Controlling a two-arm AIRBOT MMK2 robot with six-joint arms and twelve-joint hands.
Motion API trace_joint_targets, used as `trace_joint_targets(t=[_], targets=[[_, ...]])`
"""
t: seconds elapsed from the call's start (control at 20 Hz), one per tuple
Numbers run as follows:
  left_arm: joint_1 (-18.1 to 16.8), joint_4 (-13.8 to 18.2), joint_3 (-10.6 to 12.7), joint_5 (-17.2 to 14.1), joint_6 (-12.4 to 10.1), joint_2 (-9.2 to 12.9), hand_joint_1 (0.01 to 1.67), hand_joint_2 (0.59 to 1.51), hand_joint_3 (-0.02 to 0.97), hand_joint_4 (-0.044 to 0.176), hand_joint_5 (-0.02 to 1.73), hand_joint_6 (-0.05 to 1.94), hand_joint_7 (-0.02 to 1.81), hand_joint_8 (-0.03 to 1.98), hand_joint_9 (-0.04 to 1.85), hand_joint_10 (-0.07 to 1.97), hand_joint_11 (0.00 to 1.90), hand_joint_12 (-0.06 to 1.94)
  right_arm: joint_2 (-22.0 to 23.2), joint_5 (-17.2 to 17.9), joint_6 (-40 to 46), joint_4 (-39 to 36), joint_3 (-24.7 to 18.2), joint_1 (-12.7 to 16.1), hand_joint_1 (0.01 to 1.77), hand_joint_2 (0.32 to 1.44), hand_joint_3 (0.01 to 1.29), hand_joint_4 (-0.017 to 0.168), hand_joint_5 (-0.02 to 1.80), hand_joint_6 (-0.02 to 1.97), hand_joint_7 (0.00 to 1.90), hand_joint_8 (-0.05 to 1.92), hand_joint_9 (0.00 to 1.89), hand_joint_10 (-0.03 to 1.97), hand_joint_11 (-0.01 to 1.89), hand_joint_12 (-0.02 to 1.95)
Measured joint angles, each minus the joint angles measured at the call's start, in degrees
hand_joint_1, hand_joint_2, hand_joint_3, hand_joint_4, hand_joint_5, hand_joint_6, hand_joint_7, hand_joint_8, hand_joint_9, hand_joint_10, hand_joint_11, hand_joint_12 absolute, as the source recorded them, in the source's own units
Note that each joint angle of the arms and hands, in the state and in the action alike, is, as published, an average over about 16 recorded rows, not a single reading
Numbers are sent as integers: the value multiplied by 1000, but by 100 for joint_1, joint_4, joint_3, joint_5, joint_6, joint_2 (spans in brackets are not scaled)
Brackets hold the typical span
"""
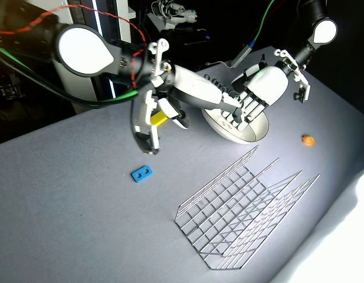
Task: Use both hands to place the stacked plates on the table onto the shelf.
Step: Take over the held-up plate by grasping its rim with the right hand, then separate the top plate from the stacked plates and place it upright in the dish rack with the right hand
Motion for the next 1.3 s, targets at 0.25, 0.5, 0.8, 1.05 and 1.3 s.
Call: trace_joint_targets(t=[0.25, 0.5, 0.8, 1.05, 1.3], targets=[[-26, 2, 2, 15, -11, -28, 19, 1154, 14, -1, 1, -20, -11, -20, 19, -14, 20, 9, -588, -12, -149, 5, 422, -83, 1172, 1092, 22, 0, 92, 19, 71, 15, 106, 9, 13, 859], [-31, 5, 19, 10, -11, -42, 19, 1149, 14, -1, 1, -19, -11, -20, 20, -16, 21, 9, -1108, 36, -275, 7, 858, -180, 1167, 1100, 21, -1, 243, 58, 260, 25, 295, 57, 95, 1058], [-48, 18, 41, 6, -18, -51, 19, 1152, 14, -2, 0, -18, -12, -20, 21, -11, 21, 10, -1584, 238, -411, -19, 1315, -272, 1143, 1052, 19, -4, 497, 266, 577, 219, 683, 115, 422, 1111], [-120, 24, 60, -4, -77, -49, 18, 1158, 14, -2, 0, -16, -10, -19, 22, -4, 21, 10, -1808, 452, -460, -42, 1558, -305, 1121, 1000, 17, -6, 685, 495, 819, 438, 1022, 136, 746, 1076], [-296, -26, 76, -19, -171, 20, 18, 1167, 14, -1, 4, -7, -1, -18, 22, 2, 21, 10, -1893, 622, -488, -52, 1629, -344, 1121, 945, 16, -7, 757, 708, 925, 683, 1237, 107, 996, 976]])
